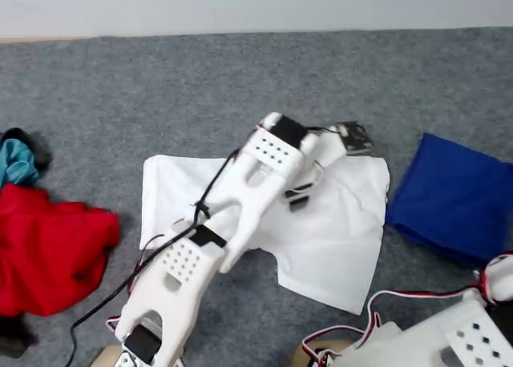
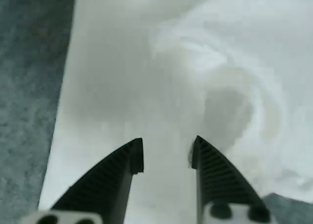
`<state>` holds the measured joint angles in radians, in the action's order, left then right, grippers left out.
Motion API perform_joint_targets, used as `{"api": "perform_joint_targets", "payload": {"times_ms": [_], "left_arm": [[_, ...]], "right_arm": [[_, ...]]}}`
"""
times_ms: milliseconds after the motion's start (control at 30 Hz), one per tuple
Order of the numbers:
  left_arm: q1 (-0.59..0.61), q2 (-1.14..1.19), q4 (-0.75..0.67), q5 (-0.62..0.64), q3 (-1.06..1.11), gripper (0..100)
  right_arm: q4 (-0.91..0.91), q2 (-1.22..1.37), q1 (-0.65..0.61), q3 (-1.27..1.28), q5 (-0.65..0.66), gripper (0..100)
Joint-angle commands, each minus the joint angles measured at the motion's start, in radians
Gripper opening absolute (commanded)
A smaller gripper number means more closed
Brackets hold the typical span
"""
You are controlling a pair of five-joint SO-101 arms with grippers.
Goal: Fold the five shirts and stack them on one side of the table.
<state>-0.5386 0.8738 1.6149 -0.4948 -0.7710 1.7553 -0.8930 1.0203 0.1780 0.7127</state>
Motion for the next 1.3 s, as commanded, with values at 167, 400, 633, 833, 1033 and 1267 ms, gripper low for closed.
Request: {"api": "perform_joint_targets", "payload": {"times_ms": [167,400,633,833,1033,1267], "left_arm": [[0.089,0.032,-0.049,-0.002,0.002,17],[0.120,0.029,0.002,-0.002,-0.125,17],[0.054,0.029,0.141,0.008,-0.363,17],[-0.026,0.034,0.141,0.043,-0.395,17],[-0.078,0.040,0.123,0.055,-0.369,17],[0.002,0.040,-0.009,0.017,-0.191,17]], "right_arm": [[0.024,-0.008,-0.005,-0.005,0.008,1.5],[0.025,-0.008,-0.005,-0.005,0.009,1.5],[0.027,-0.008,-0.005,-0.005,0.009,1.5],[0.031,-0.008,-0.005,-0.005,0.009,1.5],[0.031,-0.008,-0.005,-0.005,0.009,1.5],[0.031,-0.008,-0.004,-0.005,0.009,1.5]]}}
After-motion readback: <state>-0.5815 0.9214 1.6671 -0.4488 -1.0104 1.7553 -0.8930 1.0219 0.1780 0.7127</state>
